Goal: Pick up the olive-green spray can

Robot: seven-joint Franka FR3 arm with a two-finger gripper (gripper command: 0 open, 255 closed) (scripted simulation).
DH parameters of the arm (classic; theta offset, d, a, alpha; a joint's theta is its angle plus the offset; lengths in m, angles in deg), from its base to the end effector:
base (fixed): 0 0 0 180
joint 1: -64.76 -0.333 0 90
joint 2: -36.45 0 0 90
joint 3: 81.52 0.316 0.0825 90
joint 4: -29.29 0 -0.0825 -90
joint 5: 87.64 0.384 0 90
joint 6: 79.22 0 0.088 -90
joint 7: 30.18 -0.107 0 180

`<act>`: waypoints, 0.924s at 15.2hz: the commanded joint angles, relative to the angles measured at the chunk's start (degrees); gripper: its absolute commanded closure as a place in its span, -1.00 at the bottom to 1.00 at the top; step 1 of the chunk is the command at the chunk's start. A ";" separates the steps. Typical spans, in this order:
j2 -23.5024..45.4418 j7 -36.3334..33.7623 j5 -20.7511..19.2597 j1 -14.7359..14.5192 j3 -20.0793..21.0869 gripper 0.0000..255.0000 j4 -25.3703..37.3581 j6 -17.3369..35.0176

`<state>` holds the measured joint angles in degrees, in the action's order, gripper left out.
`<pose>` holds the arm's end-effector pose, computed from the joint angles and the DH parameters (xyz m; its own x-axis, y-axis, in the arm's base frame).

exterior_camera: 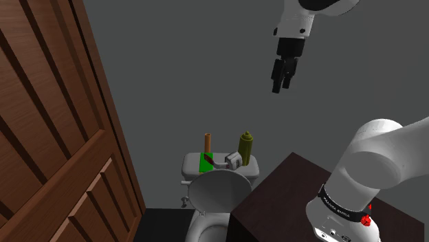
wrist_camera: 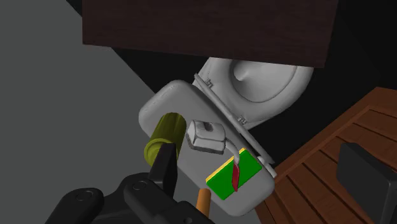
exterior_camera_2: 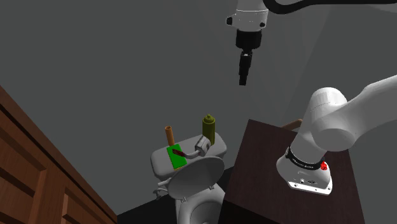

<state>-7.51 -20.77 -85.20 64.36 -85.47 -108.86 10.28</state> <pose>0.3077 -0.0193 0.5578 0.9899 0.1250 -0.0670 0.1178 -0.9877 -0.1025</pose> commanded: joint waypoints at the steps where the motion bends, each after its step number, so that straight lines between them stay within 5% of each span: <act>1: 0.00 0.00 0.00 0.00 0.00 -1.00 0.00 0.00; 8: -4.02 -1.03 -1.31 1.86 0.24 -1.00 -17.05 20.93; 14: -0.35 -1.90 -2.33 3.46 0.12 -1.00 -28.16 42.48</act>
<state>-8.81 -22.53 -87.35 67.53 -85.31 -135.41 48.56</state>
